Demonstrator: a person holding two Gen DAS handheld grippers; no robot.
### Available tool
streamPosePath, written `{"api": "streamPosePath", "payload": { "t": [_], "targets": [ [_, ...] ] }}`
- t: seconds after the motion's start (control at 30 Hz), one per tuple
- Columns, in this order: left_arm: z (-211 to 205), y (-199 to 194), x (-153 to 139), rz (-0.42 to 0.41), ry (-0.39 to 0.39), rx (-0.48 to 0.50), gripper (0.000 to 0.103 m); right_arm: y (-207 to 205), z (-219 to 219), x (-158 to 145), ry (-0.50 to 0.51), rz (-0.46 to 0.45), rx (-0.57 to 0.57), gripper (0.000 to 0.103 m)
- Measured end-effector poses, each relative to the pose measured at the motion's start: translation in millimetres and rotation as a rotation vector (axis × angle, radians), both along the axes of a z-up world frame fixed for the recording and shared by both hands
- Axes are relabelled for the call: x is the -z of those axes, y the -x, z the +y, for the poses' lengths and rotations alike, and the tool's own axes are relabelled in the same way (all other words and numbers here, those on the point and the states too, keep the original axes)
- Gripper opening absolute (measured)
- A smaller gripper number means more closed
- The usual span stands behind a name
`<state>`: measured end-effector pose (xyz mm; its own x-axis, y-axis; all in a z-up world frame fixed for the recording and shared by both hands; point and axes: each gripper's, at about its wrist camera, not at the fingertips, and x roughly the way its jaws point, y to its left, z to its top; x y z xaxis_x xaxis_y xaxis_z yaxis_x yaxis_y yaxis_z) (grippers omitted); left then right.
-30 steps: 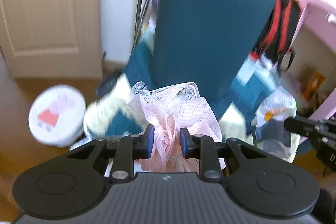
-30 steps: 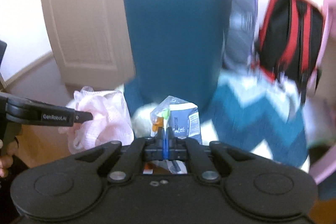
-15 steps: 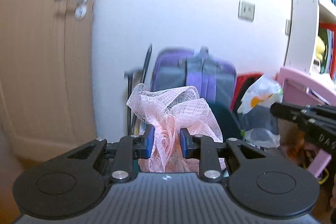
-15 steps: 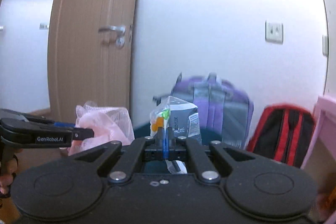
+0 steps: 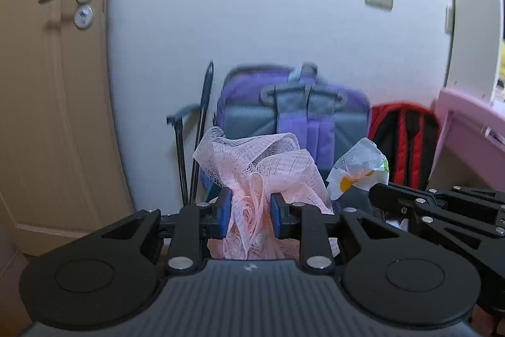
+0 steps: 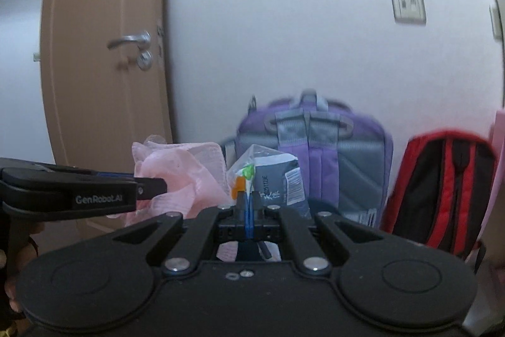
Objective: Collect trash
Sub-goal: 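Lift the pink mesh net with the left tool and release it into the teal wastebasket, then grasp the white paper with the left tool while the right tool grasps the red plastic bag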
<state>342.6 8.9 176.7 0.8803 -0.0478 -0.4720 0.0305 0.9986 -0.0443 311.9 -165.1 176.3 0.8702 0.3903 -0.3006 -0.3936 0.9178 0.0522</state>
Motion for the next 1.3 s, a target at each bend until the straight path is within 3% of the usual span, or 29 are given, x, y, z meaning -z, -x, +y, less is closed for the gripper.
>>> {"api": "streamPosePath", "payload": {
  "t": [0.37,0.63,0.73,0.8,0.87,1.2,1.3],
  "targets": [
    [-7,-45,54,0.186,-0.027,0.031,0.025,-36,4,46,0.06,0.177,0.006,0.002],
    [-12,-53,71,0.251,-0.015,0.03,0.028,-39,-1,53,0.056,0.205,0.017,0.015],
    [-15,-53,71,0.256,-0.022,0.039,0.035,-38,-5,51,0.047,0.207,0.023,0.022],
    [-16,-50,69,0.247,-0.016,0.035,0.063,-36,-7,49,0.042,0.204,0.024,0.029],
    [-17,-45,65,0.216,-0.014,0.032,0.07,-31,-8,45,0.04,0.191,0.022,0.033],
    [-19,-7,36,0.177,-0.028,0.036,0.07,9,-16,17,0.025,0.147,0.002,0.046],
    [-16,11,28,0.168,-0.019,0.032,0.077,26,-17,9,0.027,0.133,-0.011,0.05]
  ]
}}
